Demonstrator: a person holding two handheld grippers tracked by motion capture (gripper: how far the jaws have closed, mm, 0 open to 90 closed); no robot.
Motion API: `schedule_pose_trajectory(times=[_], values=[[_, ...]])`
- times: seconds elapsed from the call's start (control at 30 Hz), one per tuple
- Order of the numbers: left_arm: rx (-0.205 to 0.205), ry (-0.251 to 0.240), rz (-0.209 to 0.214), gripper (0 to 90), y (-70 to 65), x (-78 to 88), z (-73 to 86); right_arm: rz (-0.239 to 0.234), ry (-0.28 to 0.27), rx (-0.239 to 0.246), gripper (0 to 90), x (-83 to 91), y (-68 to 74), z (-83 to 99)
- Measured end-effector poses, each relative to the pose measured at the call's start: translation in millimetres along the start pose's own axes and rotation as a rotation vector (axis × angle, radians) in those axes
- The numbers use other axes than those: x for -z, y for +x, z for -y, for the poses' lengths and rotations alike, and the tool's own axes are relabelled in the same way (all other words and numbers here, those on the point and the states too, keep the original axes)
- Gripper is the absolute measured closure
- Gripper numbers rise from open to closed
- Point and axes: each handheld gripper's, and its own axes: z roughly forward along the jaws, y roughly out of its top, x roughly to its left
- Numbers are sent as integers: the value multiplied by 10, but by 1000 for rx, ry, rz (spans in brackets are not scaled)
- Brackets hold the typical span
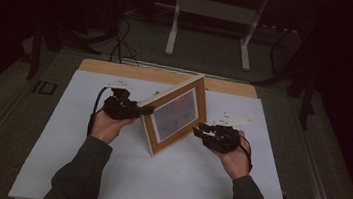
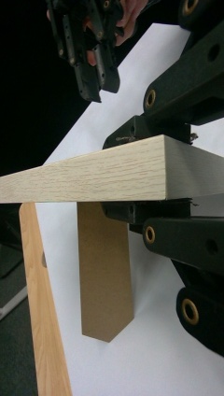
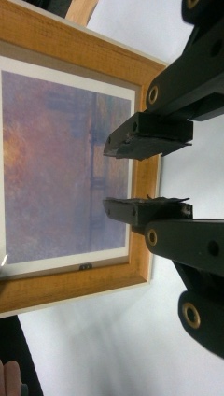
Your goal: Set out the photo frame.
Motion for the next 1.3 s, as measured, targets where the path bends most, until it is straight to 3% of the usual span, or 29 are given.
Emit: schedule_pose_trajectory(times=[0.43, 1.03, 1.3], values=[[1, 12, 67, 713, 154, 49, -14, 11, -3, 3, 675, 4, -30, -32], [-14, 41, 106, 715, 248, 80, -57, 49, -11, 0, 660, 39, -137, -130], [-18, 45, 135, 717, 296, 83, -68, 80, -26, -29, 630, 18, -215, -176]])
